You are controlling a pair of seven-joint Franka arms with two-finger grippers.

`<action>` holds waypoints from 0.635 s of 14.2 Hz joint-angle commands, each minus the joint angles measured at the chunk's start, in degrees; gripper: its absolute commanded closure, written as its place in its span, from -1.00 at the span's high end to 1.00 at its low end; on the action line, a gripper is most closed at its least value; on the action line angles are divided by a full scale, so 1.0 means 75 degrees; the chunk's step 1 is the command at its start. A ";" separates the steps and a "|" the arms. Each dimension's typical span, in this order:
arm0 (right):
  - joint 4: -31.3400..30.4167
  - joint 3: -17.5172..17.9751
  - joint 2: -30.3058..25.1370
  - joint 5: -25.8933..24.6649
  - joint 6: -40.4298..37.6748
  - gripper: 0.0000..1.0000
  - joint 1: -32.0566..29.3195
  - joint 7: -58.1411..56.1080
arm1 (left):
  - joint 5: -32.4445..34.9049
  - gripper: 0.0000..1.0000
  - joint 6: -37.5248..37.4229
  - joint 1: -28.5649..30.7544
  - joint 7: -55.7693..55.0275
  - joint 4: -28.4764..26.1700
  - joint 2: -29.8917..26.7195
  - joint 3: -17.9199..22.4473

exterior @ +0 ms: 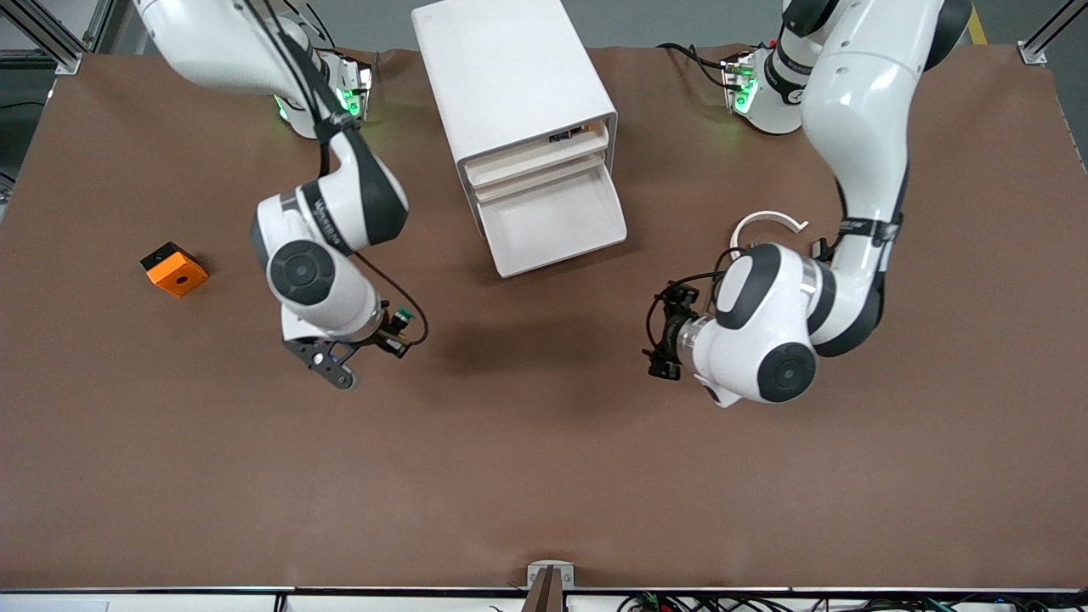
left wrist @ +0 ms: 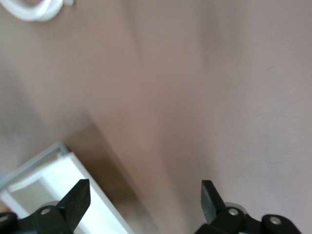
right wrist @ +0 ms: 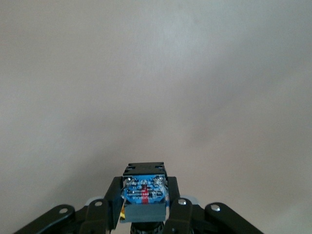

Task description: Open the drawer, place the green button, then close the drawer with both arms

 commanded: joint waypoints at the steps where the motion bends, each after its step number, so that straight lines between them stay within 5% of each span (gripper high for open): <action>1: 0.0439 -0.0060 -0.0081 0.0091 -0.0590 -1.00 0.0737 0.1498 | 0.1080 1.00 -0.0133 0.0071 0.1453 -0.0273 -0.0744 0.0066; 9: 0.0546 -0.0060 -0.0081 0.0221 -0.0604 -1.00 0.2637 0.5108 | 0.2536 1.00 -0.0731 0.0703 0.6047 -0.0391 -0.2150 0.0066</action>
